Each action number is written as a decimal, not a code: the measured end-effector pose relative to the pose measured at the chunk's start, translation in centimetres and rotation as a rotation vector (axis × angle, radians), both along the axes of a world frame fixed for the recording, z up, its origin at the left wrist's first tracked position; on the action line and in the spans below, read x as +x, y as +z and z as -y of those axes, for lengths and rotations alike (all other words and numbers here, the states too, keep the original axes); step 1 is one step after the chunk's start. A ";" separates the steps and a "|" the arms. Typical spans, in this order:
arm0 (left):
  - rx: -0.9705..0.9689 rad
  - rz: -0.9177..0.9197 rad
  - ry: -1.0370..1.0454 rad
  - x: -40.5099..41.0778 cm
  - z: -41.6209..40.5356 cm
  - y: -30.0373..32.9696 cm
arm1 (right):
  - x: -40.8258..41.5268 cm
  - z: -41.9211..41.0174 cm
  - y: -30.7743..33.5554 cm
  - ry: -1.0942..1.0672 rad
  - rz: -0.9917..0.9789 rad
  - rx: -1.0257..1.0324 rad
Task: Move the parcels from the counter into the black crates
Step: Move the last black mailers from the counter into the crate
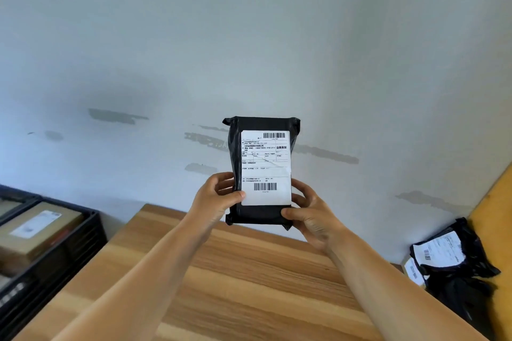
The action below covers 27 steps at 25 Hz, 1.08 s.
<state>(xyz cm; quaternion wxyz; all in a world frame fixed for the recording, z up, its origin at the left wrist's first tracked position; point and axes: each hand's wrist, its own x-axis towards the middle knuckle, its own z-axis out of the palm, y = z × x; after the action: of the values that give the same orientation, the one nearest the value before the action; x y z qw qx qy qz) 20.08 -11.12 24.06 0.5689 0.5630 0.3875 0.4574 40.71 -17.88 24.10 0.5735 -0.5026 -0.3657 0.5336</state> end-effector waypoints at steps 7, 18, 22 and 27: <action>-0.122 -0.062 0.145 -7.3 7.0 -2.6 | -6.4 3.3 -2.6 0.216 0.011 -0.066; -0.189 -0.061 0.435 -23.9 13.4 -3.9 | -22.7 5.5 -3.2 0.515 -0.001 -0.058; -0.211 -0.003 0.541 -33.6 14.1 -5.1 | -32.6 4.1 -3.6 0.644 0.094 -0.023; -0.274 0.004 0.688 -49.2 15.0 -7.1 | -49.2 2.7 -4.9 0.705 0.278 -0.044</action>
<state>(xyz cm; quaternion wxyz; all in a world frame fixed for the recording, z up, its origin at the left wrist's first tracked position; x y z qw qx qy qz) -29.12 -26.15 16.98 0.4526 0.3175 0.6106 0.5670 -8.47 -20.53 19.24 0.2889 -0.4257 -0.5790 0.6325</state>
